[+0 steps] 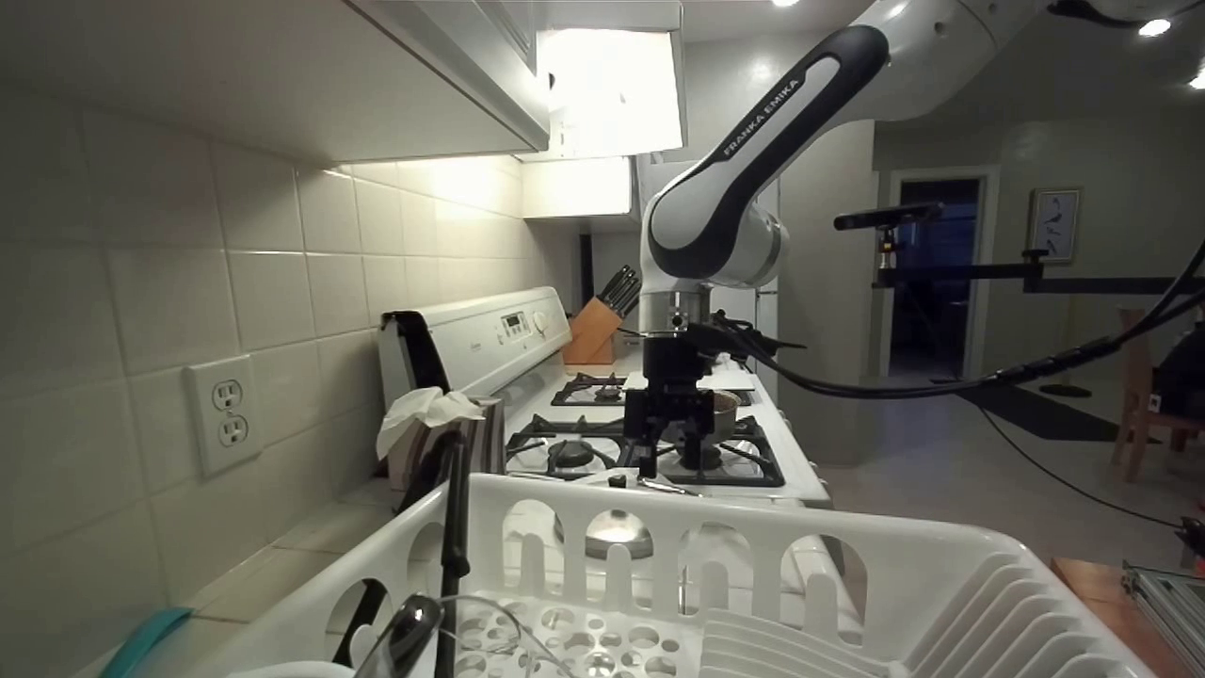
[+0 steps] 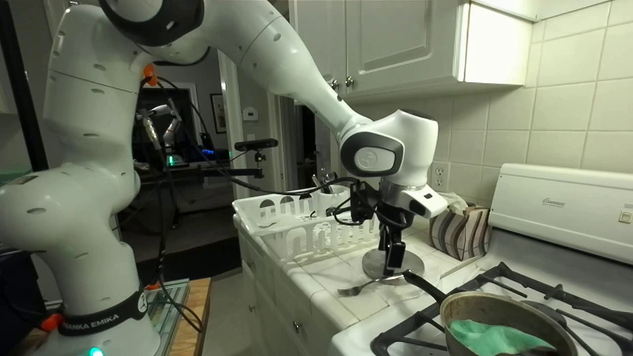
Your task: Use the fork to remove the green cloth from the pot, put the green cloth in the white drying rack and put the fork back in the pot
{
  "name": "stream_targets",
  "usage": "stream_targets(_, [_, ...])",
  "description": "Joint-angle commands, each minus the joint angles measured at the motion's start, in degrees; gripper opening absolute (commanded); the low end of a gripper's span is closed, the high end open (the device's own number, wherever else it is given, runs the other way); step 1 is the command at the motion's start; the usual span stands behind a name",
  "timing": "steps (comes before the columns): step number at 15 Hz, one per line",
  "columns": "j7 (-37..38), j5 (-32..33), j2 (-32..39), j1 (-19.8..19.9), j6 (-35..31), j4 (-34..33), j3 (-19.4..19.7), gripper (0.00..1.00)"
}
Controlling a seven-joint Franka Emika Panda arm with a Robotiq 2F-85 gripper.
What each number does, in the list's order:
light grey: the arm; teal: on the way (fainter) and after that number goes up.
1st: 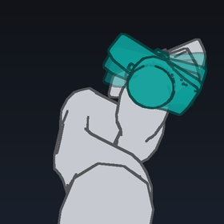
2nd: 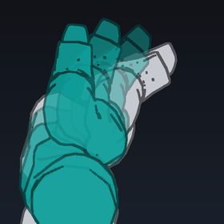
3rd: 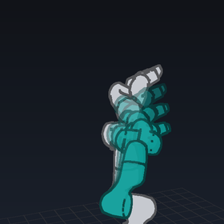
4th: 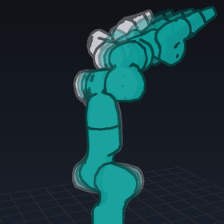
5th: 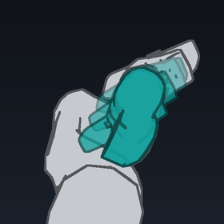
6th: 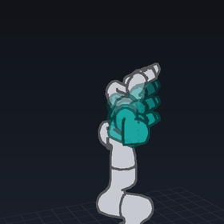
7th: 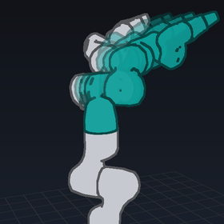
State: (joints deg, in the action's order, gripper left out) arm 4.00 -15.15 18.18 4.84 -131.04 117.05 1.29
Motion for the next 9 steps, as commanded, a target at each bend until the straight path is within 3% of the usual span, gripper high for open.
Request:
stream_targets(1, [-5.48,-7.68,-4.36,2.14,-1.21,4.56,-1.52,0.93])
stream_targets(5, [-18.61,-23.47,-7.73,6.16,0.79,8.63,-2.13,0.97])
stream_targets(9, [-26.39,-29.27,-9.42,7.64,5.09,10.89,0.99,0.98])
